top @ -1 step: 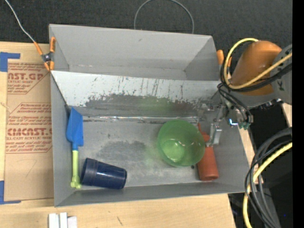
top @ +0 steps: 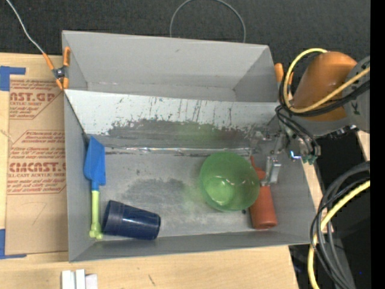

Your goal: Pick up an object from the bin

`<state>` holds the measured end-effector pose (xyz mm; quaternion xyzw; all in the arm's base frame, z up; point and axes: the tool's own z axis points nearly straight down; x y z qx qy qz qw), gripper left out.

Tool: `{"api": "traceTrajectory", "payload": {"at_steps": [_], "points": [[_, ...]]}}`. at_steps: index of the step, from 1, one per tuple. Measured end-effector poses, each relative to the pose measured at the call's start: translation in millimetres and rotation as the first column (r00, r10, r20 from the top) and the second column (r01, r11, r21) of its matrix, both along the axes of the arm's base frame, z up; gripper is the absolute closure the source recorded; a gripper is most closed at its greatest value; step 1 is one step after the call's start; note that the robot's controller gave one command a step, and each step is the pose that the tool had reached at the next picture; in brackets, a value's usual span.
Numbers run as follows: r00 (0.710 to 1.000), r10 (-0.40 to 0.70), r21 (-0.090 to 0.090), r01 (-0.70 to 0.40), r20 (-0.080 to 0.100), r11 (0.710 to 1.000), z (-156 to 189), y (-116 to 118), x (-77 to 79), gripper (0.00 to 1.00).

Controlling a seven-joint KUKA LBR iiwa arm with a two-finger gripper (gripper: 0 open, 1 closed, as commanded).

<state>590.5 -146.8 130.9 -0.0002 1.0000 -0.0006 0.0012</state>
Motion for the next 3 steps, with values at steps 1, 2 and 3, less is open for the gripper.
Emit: {"api": "traceTrajectory", "payload": {"at_steps": [1, 2, 3], "points": [[0.997, 0.073, -0.002, -0.073, 0.005, 0.997, -57.7, 52.7, -89.3, 0.0], [0.96, 0.282, -0.003, -0.281, 0.009, 0.96, -58.8, 44.3, -100.8, 0.0], [0.979, -0.205, 0.003, 0.205, 0.004, 0.979, -48.5, 38.6, -99.5, 0.0]]}}
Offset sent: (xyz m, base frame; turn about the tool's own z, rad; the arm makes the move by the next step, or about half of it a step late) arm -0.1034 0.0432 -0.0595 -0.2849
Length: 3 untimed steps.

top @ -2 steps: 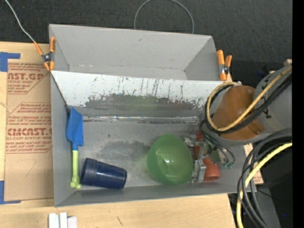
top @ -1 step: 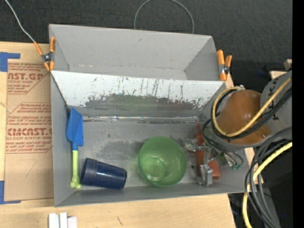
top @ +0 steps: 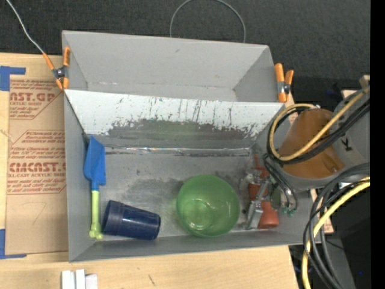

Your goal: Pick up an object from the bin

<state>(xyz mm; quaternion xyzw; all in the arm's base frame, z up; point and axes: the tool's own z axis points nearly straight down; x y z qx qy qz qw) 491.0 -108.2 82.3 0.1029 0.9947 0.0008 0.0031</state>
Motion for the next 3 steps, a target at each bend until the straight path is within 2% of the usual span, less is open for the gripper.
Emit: {"api": "traceTrajectory", "payload": {"at_steps": [1, 2, 3], "points": [[0.996, 0.084, -0.001, -0.084, 0.003, 0.997, -3.6, -6.9, 37.9, 0.0], [0.996, 0.085, 0.018, -0.085, -0.002, 0.996, -5.5, -14.6, 61.8, 0.0], [1.0, -0.022, 0.008, 0.021, 0.007, 1.0, -3.8, -5.7, 47.6, 0.0]]}}
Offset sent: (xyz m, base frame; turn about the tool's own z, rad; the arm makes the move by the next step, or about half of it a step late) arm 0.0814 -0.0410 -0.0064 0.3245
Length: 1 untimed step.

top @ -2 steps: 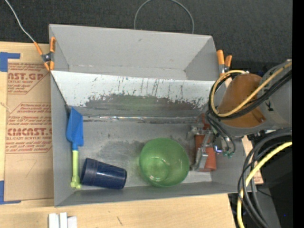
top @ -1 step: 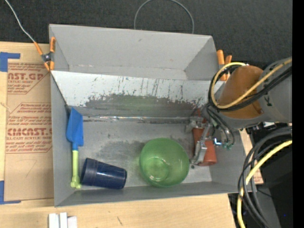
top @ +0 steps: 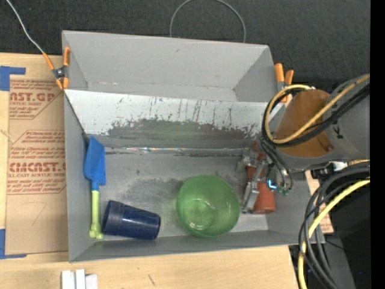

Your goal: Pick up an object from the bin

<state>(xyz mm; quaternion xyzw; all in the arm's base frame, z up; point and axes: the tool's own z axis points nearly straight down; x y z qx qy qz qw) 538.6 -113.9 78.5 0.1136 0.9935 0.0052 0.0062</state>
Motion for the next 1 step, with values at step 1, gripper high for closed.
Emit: {"api": "traceTrajectory", "payload": {"at_steps": [1], "points": [[0.987, 0.163, 0.009, -0.162, -0.007, 0.987, 3.6, 94.2, 9.7, 0.0]]}}
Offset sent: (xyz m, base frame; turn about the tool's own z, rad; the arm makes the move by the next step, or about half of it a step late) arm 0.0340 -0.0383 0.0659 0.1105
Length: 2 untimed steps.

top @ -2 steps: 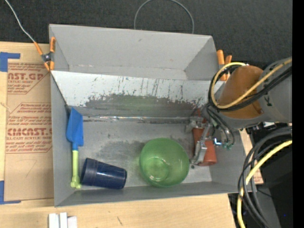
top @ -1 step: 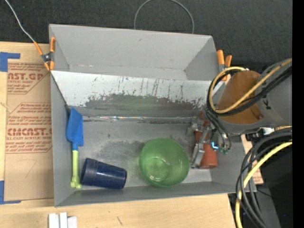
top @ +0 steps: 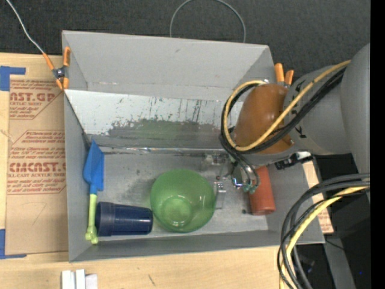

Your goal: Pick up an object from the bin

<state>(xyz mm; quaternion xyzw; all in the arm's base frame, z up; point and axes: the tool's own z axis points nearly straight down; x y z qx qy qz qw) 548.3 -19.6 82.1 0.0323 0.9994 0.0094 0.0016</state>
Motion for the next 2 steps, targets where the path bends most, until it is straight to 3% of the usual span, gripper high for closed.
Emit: {"api": "traceTrajectory", "payload": {"at_steps": [1, 2], "points": [[0.969, -0.248, -0.004, 0.248, 0.006, 0.969, 52.5, -114.9, 20.5, 0.0], [0.998, -0.064, -0.004, 0.064, 0.006, 0.998, 52.2, -117.6, 20.3, 0.0]]}}
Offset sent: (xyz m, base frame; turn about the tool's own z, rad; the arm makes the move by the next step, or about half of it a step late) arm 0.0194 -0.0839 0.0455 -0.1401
